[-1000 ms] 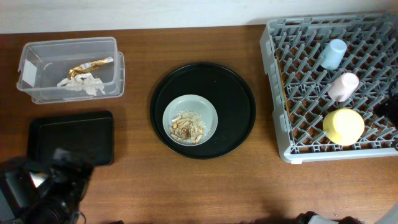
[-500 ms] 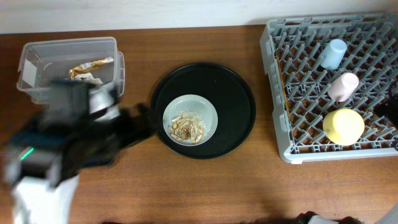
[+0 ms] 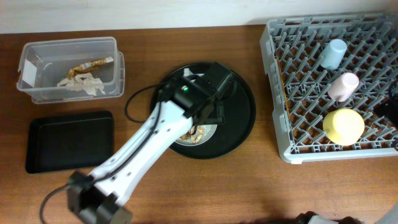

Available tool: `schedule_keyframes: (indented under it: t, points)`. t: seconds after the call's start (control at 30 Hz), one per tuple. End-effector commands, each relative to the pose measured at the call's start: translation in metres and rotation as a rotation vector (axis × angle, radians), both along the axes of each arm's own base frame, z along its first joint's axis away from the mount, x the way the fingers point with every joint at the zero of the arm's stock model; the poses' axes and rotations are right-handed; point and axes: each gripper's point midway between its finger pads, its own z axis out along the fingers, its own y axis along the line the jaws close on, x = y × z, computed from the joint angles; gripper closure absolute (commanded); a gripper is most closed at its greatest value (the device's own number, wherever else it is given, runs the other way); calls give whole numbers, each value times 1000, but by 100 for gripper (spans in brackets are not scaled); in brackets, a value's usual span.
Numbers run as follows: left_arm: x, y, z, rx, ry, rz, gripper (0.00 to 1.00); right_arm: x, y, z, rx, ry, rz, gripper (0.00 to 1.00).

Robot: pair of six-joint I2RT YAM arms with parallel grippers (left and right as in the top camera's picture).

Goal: Sort waste into correct bins and load items into the dishwasher rack
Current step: 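Grasp the rim of the white plate with the left gripper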

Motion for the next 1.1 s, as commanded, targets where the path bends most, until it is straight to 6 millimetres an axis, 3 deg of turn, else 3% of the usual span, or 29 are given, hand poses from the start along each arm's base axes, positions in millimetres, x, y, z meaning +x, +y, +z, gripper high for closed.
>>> schedule_keyframes:
  t: [0.0, 0.27, 0.37, 0.5, 0.63, 0.83, 1.07]
  points:
    - [21, -22, -26, -18, -6, 8, 1, -3, -2, 1, -10, -2, -20, 2]
    - [39, -61, -92, -40, 44, -26, 1, -3, -2, 1, -10, -2, -20, 2]
    - [42, -67, -109, -2, 28, -34, 10, -3, -2, 1, -10, -2, -20, 2]
    - [41, -69, -133, 81, 19, -49, 30, -3, -2, 1, -10, -2, -20, 2]
    - [39, -71, -159, 147, 18, -63, 37, -3, -2, 1, -10, -2, -20, 2]
    - [39, -70, -177, 172, 36, -64, 44, -3, -2, 1, -10, -2, -20, 2]
    - [42, -69, -178, 178, 21, -59, 54, -3, -2, 1, -10, -2, -20, 2]
